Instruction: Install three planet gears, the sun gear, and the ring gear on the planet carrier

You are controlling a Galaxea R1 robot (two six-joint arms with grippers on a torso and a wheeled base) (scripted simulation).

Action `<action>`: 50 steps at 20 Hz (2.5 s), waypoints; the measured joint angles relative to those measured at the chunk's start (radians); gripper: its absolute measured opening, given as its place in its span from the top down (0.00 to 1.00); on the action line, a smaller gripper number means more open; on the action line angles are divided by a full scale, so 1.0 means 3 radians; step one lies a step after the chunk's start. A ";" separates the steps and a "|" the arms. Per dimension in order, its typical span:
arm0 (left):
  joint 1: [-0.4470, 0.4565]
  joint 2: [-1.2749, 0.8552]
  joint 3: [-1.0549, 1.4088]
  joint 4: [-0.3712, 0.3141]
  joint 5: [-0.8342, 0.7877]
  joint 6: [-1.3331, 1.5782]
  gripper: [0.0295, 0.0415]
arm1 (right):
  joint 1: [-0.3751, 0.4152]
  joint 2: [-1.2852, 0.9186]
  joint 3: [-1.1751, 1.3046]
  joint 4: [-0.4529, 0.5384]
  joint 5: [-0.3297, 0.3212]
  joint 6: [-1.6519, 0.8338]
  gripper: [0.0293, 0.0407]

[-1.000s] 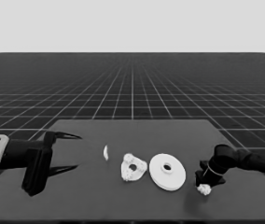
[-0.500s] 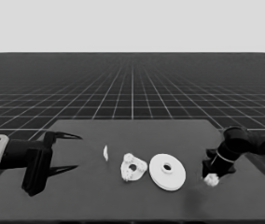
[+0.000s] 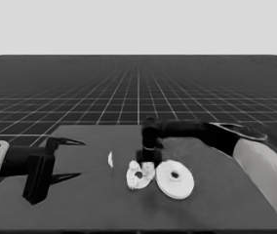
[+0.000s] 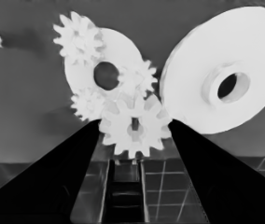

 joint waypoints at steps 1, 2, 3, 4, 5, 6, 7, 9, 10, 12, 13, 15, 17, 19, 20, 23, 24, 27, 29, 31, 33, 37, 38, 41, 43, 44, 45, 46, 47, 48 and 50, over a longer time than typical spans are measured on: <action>0.0000 0.0000 0.0000 0.0000 0.0000 0.0000 0.25 | 0.0001 0.0227 -0.0345 0.0012 0.0029 -0.0154 0.85; 0.0000 0.0000 0.0000 0.0000 0.0000 0.0000 0.25 | 0.0001 0.0362 -0.0571 0.0020 0.0048 -0.0262 0.85; 0.0000 0.0000 0.0000 0.0000 0.0000 0.0000 0.25 | 0.0000 0.0443 -0.0714 0.0025 0.0059 -0.0332 0.85; 0.0000 0.0000 0.0000 0.0000 0.0000 0.0000 0.25 | -0.0001 0.0490 -0.0803 0.0028 0.0066 -0.0376 0.85; 0.0000 0.0000 0.0000 0.0000 0.0000 0.0000 0.25 | -0.0002 0.0518 -0.0857 0.0030 0.0071 -0.0404 0.85; 0.0000 0.0000 0.0000 0.0000 0.0000 0.0000 0.25 | -0.0003 0.0535 -0.0889 0.0031 0.0073 -0.0420 0.85; 0.0000 0.0000 0.0000 0.0000 0.0000 0.0000 0.25 | -0.0157 0.0564 -0.0981 -0.0131 0.0117 -0.0477 0.85; 0.0000 0.0000 0.0000 0.0000 0.0000 0.0000 0.25 | -0.0332 0.0599 -0.1101 -0.0279 0.0172 -0.0548 0.85; 0.0000 0.0000 0.0000 0.0000 0.0000 0.0000 0.25 | -0.0365 0.0608 -0.1132 -0.0309 0.0186 -0.0567 0.85; 0.0000 0.0000 0.0000 0.0000 0.0000 0.0000 0.25 | -0.0395 0.0616 -0.1161 -0.0338 0.0200 -0.0584 0.85; 0.0000 0.0000 0.0000 0.0000 0.0000 0.0000 0.25 | -0.0401 0.0618 -0.1167 -0.0344 0.0203 -0.0587 0.85; 0.0000 0.0000 0.0000 0.0000 0.0000 0.0000 0.25 | -0.0406 0.0620 -0.1173 -0.0350 0.0206 -0.0590 0.85; 0.0000 0.0000 0.0000 0.0000 0.0000 0.0000 0.25 | -0.0426 0.0618 -0.1176 -0.0351 0.0206 -0.0577 0.85; 0.0000 0.0000 0.0000 0.0000 0.0000 0.0000 0.25 | -0.0430 0.0620 -0.1175 -0.0351 0.0207 -0.0526 0.86; 0.0000 0.0000 0.0000 0.0000 0.0000 0.0000 0.25 | -0.0430 0.0620 -0.1175 -0.0351 0.0207 -0.0496 0.85; 0.0000 0.0000 0.0000 0.0000 0.0000 0.0000 0.25 | -0.0433 0.0621 -0.1175 -0.0351 0.0207 -0.0396 0.86; 0.0000 0.0000 0.0000 0.0000 0.0000 0.0000 0.25 | -0.0435 0.0622 -0.1174 -0.0350 0.0207 -0.0361 0.85; 0.0000 0.0000 0.0000 0.0000 0.0000 0.0000 0.25 | -0.0446 0.0618 -0.1177 -0.0350 0.0207 -0.0257 0.85; 0.0000 0.0000 0.0000 0.0000 0.0000 0.0000 0.25 | -0.0449 0.0617 -0.1178 -0.0351 0.0207 -0.0187 0.86; 0.0000 0.0000 0.0000 0.0000 0.0000 0.0000 0.25 | -0.0450 0.0616 -0.1178 -0.0351 0.0207 -0.0118 0.85; 0.0000 0.0000 0.0000 0.0000 0.0000 0.0000 0.25 | -0.0450 0.0616 -0.1178 -0.0351 0.0207 -0.0048 0.85; 0.0000 0.0000 0.0000 0.0000 0.0000 0.0000 0.25 | -0.0452 0.0616 -0.1178 -0.0351 0.0207 0.0092 0.85; 0.0000 0.0000 0.0000 0.0000 0.0000 0.0000 0.25 | -0.0452 0.0616 -0.1178 -0.0350 0.0207 0.0127 0.85; 0.0000 0.0000 0.0000 0.0000 0.0000 0.0000 0.25 | -0.0452 0.0615 -0.1178 -0.0351 0.0207 0.0231 0.85; 0.0000 0.0000 0.0000 0.0000 0.0000 0.0000 0.25 | -0.0452 0.0615 -0.1179 -0.0351 0.0207 0.0301 0.86; 0.0000 0.0000 0.0000 0.0000 0.0000 0.0000 0.25 | -0.0452 0.0615 -0.1179 -0.0351 0.0207 0.0336 0.86; 0.0000 0.0000 0.0000 0.0000 0.0000 0.0000 0.25 | -0.0452 0.0615 -0.1179 -0.0351 0.0207 0.0371 0.86; 0.0000 0.0000 0.0000 0.0000 0.0000 0.0000 0.25 | -0.0452 0.0615 -0.1179 -0.0351 0.0206 0.0406 0.86; 0.0000 0.0000 0.0000 0.0000 0.0000 0.0000 0.25 | -0.0453 0.0615 -0.1179 -0.0351 0.0207 0.0441 0.86; 0.0000 0.0000 0.0000 0.0000 0.0000 0.0000 0.25 | -0.0453 0.0615 -0.1179 -0.0351 0.0207 0.0476 0.86; 0.0000 0.0000 0.0000 0.0000 0.0000 0.0000 0.25 | -0.0453 0.0615 -0.1179 -0.0351 0.0207 0.0546 0.86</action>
